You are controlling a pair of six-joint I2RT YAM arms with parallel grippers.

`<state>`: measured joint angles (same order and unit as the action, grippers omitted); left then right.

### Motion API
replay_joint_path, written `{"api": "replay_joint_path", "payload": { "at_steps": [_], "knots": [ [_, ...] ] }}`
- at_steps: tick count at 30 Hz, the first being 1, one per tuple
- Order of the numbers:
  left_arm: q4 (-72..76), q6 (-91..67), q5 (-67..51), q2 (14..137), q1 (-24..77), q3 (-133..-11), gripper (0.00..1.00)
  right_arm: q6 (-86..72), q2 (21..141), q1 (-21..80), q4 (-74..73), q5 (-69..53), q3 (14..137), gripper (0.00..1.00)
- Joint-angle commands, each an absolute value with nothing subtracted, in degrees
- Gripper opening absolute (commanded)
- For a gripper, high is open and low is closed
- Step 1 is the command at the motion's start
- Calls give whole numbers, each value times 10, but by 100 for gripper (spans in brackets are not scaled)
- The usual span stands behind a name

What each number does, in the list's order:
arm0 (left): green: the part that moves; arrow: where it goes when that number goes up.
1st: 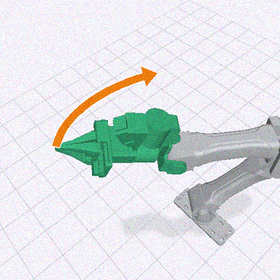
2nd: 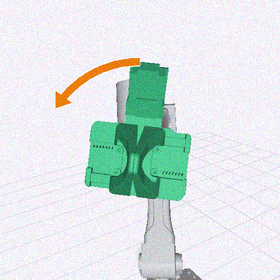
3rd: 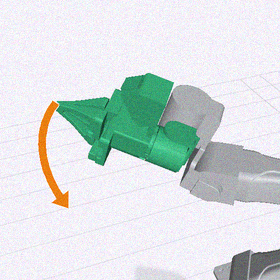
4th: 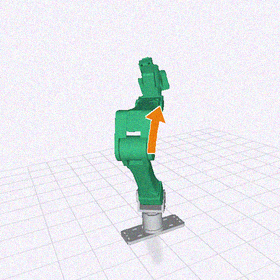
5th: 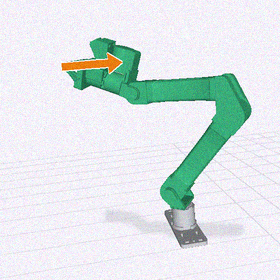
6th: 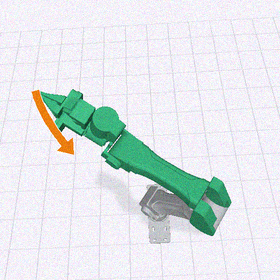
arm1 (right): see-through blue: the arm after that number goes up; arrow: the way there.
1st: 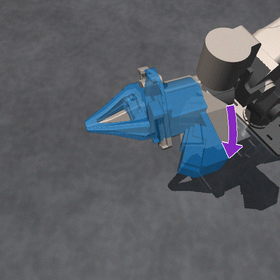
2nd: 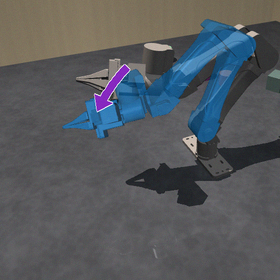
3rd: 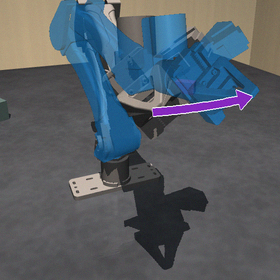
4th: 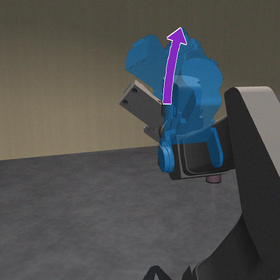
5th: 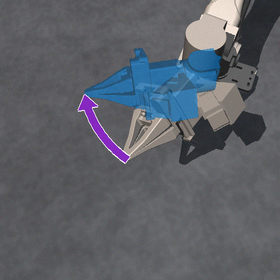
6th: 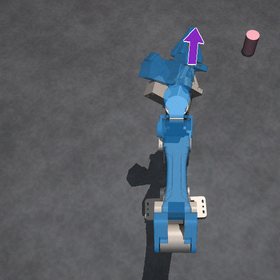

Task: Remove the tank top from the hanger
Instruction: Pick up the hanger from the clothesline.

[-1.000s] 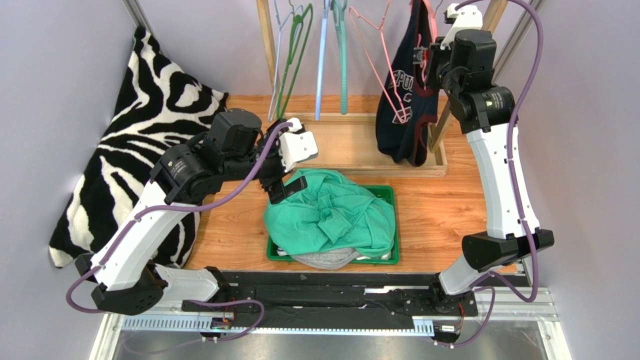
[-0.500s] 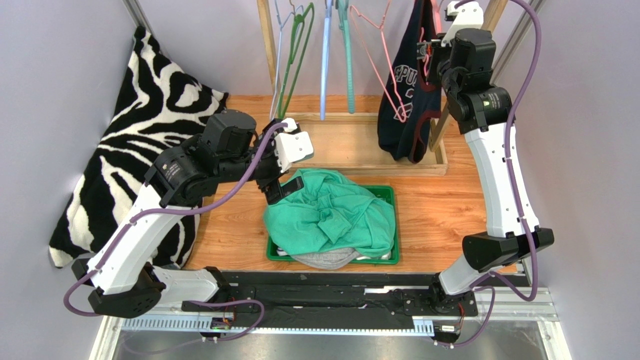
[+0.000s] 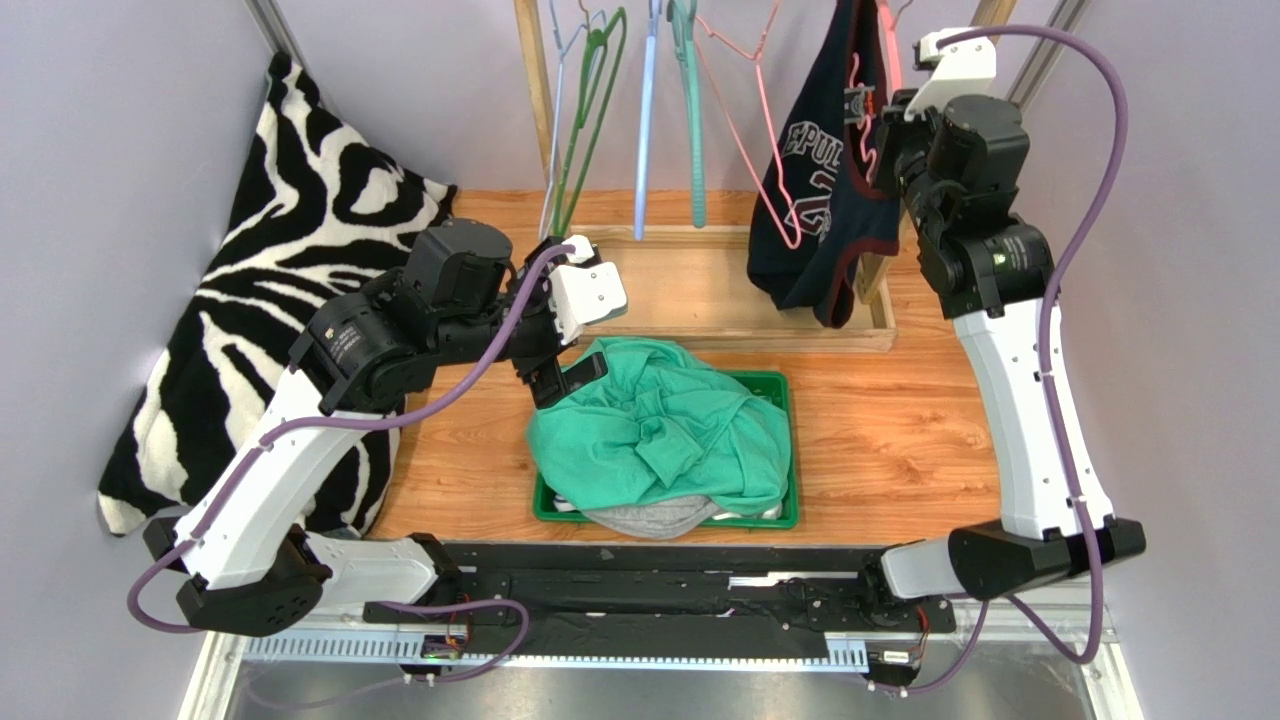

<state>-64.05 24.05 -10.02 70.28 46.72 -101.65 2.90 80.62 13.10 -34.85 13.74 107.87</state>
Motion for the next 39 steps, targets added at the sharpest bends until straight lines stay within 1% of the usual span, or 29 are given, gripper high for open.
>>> {"api": "replay_joint_path", "payload": {
  "at_steps": [1,6,10,13,18,20,22,23,25,27,35,37,39],
  "knots": [
    [-627,229,-108,690,464,-1020,99,30,742,133,-292,113,1025,0],
    [-627,229,-107,686,464,-1020,99,18,679,141,-329,91,983,0],
    [-625,231,-104,684,464,-1014,99,23,633,155,-389,92,1025,0],
    [-623,232,-104,679,464,-1006,99,20,594,159,-394,83,1042,0],
    [-623,233,-105,676,463,-1003,99,4,486,159,-353,8,1020,0],
    [-623,233,-105,676,464,-1004,99,-11,431,159,-297,-51,1000,0],
    [-622,232,-105,674,463,-1000,99,-13,403,159,-236,-94,972,0],
    [-622,231,-105,675,464,-998,99,-18,398,159,-231,-115,977,0],
    [-621,229,-108,676,463,-995,99,-18,419,158,-271,-130,1038,0],
    [-622,227,-109,678,463,-994,99,-11,438,158,-291,-169,1071,0],
    [-623,230,-107,673,461,-990,99,-23,441,158,-215,-260,1050,0],
    [-623,229,-111,671,460,-987,99,-37,460,158,-199,-273,1069,0],
    [-623,227,-117,664,457,-984,99,-42,480,158,-213,-289,1098,0]
  ]
}}
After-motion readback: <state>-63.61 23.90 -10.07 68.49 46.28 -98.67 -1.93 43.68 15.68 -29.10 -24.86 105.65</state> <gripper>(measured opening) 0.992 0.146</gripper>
